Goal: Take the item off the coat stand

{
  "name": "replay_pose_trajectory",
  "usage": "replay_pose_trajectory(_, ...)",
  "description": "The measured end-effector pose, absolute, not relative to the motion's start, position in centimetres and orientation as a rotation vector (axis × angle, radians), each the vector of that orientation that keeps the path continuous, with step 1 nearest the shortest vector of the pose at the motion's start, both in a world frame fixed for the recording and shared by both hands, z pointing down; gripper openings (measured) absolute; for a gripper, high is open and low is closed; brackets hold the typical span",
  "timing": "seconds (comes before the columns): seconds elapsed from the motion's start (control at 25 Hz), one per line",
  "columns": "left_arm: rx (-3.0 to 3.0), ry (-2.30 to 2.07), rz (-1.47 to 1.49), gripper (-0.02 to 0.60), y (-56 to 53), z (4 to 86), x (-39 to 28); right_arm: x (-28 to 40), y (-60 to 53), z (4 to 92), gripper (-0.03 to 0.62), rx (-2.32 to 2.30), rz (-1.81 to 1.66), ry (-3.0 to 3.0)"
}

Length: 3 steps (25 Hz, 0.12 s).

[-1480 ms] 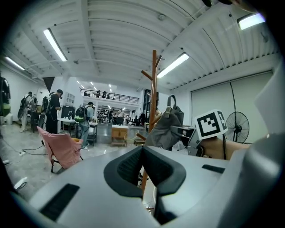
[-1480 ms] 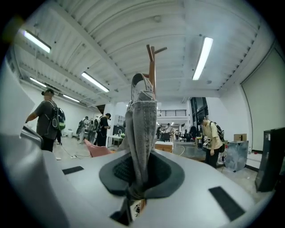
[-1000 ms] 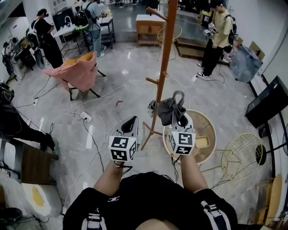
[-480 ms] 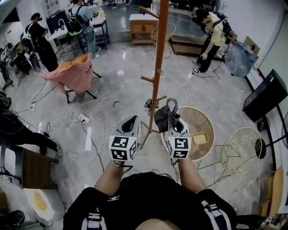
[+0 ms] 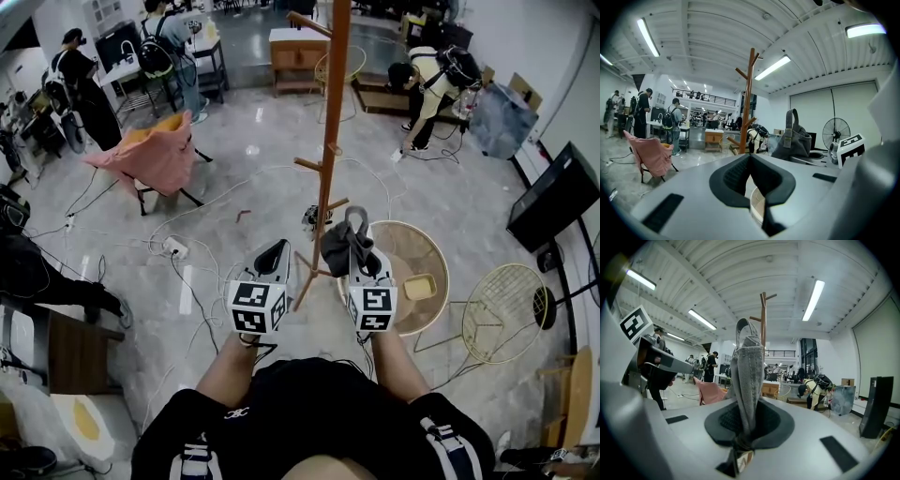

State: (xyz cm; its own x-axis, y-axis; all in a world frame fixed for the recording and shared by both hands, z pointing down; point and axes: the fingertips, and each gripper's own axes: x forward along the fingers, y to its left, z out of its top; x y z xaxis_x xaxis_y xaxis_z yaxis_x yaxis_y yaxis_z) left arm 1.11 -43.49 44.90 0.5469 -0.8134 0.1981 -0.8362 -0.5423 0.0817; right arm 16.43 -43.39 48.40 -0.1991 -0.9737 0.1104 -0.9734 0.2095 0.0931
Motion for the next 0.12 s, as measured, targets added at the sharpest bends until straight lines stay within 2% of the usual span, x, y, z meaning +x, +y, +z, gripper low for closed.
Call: replay_pose_trajectory(0.12, 2.614, -1.408, 0.202, 0.012, -43.62, 44.97, 0.82, 16.1, -43.53, 48.61, 0.044, 1.885, 0.002, -2.33)
